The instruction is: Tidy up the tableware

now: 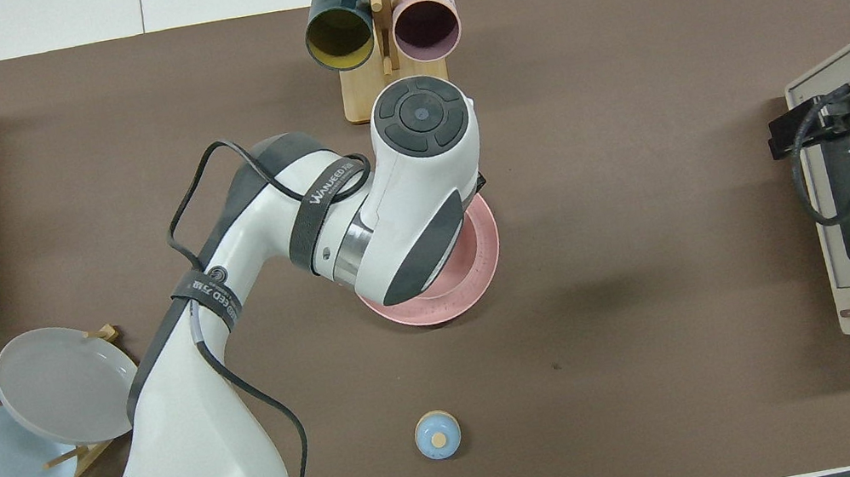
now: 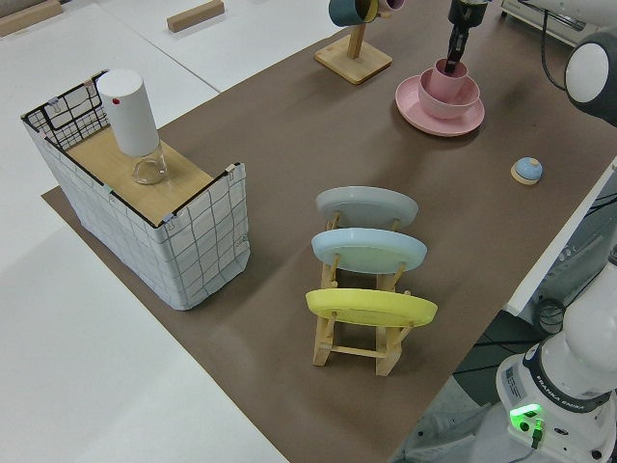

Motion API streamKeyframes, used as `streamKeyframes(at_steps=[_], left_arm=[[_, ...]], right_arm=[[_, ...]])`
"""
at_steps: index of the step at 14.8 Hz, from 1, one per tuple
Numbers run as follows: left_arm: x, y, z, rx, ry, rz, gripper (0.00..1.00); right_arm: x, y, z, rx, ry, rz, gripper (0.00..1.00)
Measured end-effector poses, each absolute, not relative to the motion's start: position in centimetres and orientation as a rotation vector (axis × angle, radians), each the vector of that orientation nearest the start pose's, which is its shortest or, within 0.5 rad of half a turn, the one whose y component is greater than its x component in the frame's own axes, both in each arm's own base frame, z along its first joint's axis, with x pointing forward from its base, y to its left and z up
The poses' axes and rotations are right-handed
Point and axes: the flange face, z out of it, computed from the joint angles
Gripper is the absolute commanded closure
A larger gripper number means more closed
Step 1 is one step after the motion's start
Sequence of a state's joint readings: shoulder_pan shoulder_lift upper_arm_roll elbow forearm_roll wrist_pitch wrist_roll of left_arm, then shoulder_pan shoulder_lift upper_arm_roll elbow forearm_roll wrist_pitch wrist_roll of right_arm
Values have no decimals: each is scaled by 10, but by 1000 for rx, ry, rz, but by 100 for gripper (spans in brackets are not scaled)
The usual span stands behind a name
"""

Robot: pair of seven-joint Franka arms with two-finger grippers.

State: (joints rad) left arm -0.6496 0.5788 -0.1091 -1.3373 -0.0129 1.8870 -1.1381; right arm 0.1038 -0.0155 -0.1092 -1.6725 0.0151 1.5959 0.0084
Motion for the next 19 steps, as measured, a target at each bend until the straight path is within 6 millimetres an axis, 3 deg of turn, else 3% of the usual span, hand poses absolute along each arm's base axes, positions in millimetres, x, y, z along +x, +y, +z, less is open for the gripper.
streamKeyframes(at_steps=[1, 6, 8, 9, 11, 15, 17, 19], left_arm=[[530, -481, 392, -3098, -629, 114, 1], [537, -474, 399, -3084, -627, 61, 0], [547, -457, 423, -3090, -652, 27, 0], [556, -438, 444, -3092, -654, 15, 0], [574, -379, 498, -3095, -638, -3, 0], [587, -232, 603, -3106, -557, -47, 0], [586, -160, 635, -3113, -457, -51, 0], [583, -101, 649, -3118, -325, -30, 0]], right_arm=[[548, -10, 589, -3122, 44, 94, 0], [547, -18, 590, -3121, 67, 95, 0], [547, -18, 596, -3121, 66, 76, 0], [547, -17, 599, -3122, 65, 70, 0], [547, -15, 601, -3122, 80, 68, 0], [547, -15, 603, -3122, 98, 63, 0], [546, -18, 603, -3121, 106, 65, 0], [546, -19, 603, -3121, 110, 68, 0]])
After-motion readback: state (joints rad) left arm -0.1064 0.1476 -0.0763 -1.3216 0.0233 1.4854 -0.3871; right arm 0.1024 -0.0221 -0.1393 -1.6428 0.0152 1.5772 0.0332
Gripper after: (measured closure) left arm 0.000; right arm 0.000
